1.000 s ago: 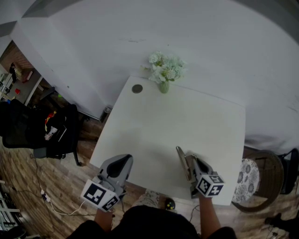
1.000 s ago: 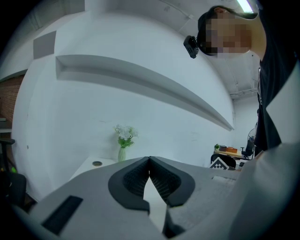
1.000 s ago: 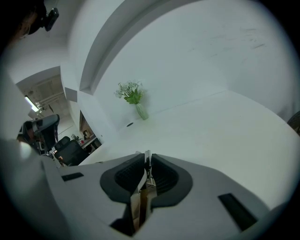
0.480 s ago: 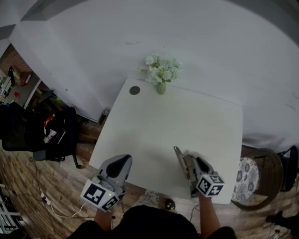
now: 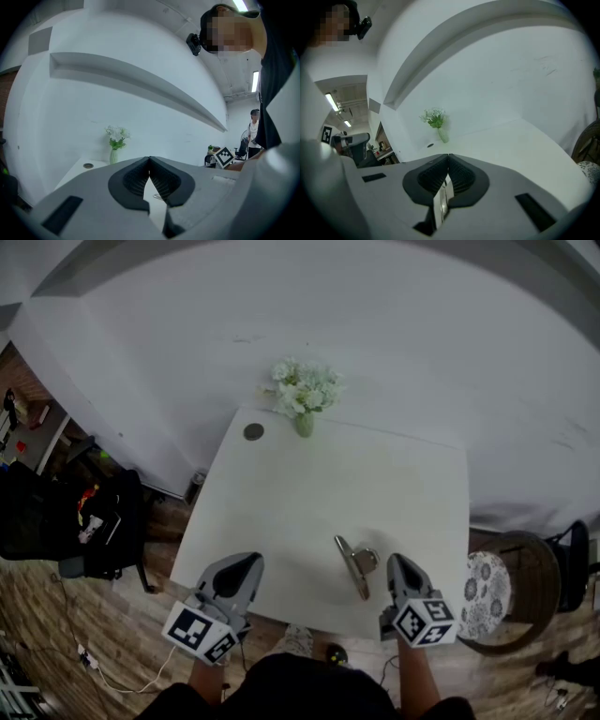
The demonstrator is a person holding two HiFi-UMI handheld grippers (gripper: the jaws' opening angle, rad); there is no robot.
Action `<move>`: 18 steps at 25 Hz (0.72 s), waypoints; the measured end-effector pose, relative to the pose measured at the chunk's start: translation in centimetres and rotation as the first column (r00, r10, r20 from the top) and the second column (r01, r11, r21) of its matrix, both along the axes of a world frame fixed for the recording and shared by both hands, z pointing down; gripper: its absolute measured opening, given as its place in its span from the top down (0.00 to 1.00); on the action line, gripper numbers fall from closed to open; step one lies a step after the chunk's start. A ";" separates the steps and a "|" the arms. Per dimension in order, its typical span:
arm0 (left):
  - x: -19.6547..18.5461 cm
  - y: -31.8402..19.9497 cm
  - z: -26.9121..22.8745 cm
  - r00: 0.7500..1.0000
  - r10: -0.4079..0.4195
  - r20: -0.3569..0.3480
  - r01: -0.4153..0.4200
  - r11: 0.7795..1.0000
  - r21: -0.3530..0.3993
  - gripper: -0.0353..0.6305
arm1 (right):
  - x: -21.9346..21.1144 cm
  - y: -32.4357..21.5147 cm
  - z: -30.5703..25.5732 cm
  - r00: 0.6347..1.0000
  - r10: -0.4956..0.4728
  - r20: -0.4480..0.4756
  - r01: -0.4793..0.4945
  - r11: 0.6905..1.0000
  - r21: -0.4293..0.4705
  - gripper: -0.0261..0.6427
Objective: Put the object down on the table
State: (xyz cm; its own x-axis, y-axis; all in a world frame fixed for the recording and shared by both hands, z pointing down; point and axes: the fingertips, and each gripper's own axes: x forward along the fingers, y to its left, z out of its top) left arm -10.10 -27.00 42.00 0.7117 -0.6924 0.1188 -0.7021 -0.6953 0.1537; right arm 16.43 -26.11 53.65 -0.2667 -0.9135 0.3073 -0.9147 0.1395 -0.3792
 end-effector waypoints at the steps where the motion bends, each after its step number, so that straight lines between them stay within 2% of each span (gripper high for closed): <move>1: 0.2 0.0 0.0 1.000 0.006 -0.001 -0.006 1.000 -0.001 0.95 | 0.0 0.2 -0.7 1.000 0.002 0.000 -0.002 1.000 0.014 0.96; 10: 1.3 0.4 0.0 0.999 0.037 -0.025 -0.037 0.999 -0.005 0.95 | 0.0 1.9 -6.0 1.000 0.010 -0.009 -0.009 0.993 0.121 0.96; 18: 1.3 0.6 0.6 0.999 0.029 -0.027 -0.029 0.999 -0.023 0.95 | -0.7 1.9 -7.7 0.999 -0.018 -0.037 0.023 0.988 0.153 0.96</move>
State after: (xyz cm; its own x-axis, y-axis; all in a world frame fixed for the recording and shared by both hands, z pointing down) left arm -8.78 -26.37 42.63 0.7345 -0.6687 0.1159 -0.6772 -0.7112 0.1887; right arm 15.70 -24.21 45.96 -0.2774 -0.9450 0.1731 -0.9234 0.2125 -0.3196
